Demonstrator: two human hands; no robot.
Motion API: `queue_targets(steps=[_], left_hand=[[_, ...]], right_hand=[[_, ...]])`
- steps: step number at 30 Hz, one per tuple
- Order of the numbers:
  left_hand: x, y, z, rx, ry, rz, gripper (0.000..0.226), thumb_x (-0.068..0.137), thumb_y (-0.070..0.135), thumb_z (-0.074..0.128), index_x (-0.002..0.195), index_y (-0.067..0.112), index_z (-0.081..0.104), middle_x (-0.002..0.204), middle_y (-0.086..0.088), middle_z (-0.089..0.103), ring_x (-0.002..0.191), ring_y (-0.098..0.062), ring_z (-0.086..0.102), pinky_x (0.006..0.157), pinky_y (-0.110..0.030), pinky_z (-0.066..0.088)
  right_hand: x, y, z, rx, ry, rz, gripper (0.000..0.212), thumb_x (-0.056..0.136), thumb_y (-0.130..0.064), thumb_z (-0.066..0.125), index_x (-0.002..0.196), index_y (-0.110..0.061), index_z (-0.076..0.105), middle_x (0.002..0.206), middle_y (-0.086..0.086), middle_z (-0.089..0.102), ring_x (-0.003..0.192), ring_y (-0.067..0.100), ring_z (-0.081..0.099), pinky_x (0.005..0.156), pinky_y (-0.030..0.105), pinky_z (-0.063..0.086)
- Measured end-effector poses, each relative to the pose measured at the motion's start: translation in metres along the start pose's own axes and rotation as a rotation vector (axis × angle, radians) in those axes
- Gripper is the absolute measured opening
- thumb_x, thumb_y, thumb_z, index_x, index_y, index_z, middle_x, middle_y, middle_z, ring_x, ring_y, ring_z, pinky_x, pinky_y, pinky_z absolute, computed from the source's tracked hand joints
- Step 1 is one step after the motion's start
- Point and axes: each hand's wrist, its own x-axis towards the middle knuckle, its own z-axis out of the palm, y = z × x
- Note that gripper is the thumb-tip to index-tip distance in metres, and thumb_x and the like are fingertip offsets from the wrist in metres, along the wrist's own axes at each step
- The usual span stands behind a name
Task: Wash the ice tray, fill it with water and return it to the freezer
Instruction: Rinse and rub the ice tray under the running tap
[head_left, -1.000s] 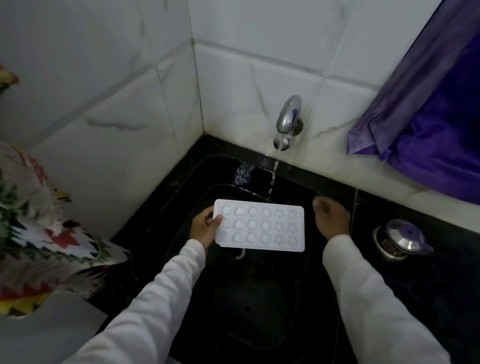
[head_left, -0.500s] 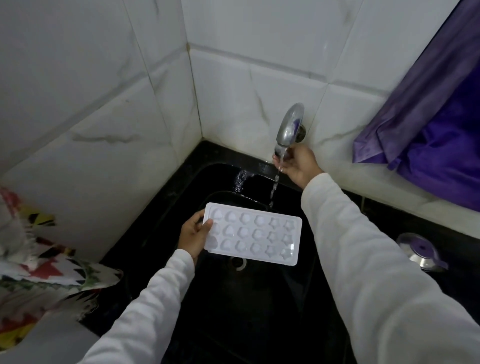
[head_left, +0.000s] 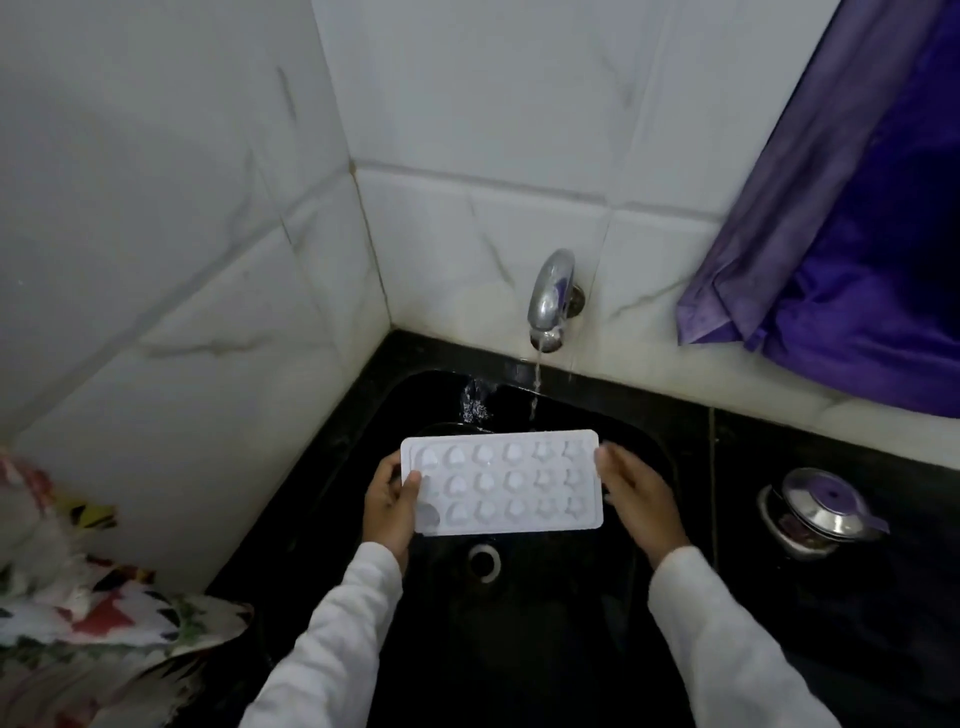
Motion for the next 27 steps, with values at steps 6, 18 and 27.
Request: queue_targets(steps=[6, 18, 27], left_hand=[[-0.004, 0.036, 0.02, 0.22, -0.12, 0.295, 0.019, 0.095, 0.008, 0.06, 0.111, 0.019, 0.061, 0.103, -0.004, 0.072, 0.098, -0.018, 0.07, 0.08, -0.024, 0.055], [-0.026, 0.057, 0.023, 0.544, 0.089, 0.665, 0.009, 0.091, 0.007, 0.063, 0.095, 0.015, 0.064, 0.088, 0.001, 0.072, 0.083, -0.011, 0.067, 0.077, -0.007, 0.044], [-0.054, 0.053, 0.019, 0.567, 0.073, 0.645, 0.011, 0.089, 0.001, 0.064, 0.089, 0.012, 0.063, 0.083, -0.001, 0.071, 0.08, -0.016, 0.069, 0.072, -0.002, 0.042]], right_hand=[[-0.014, -0.017, -0.026, -0.102, 0.237, -0.26, 0.024, 0.087, -0.001, 0.069, 0.101, -0.021, 0.063, 0.089, -0.006, 0.07, 0.092, 0.018, 0.071, 0.083, 0.027, 0.054], [-0.03, -0.028, -0.03, -0.283, 0.406, -0.512, 0.011, 0.089, 0.002, 0.061, 0.097, -0.004, 0.065, 0.082, 0.007, 0.068, 0.079, 0.018, 0.065, 0.069, 0.017, 0.043], [-0.037, -0.008, -0.044, -0.395, 0.261, -0.484, 0.008, 0.088, 0.0, 0.065, 0.092, -0.006, 0.07, 0.083, 0.011, 0.073, 0.081, 0.023, 0.069, 0.068, 0.01, 0.039]])
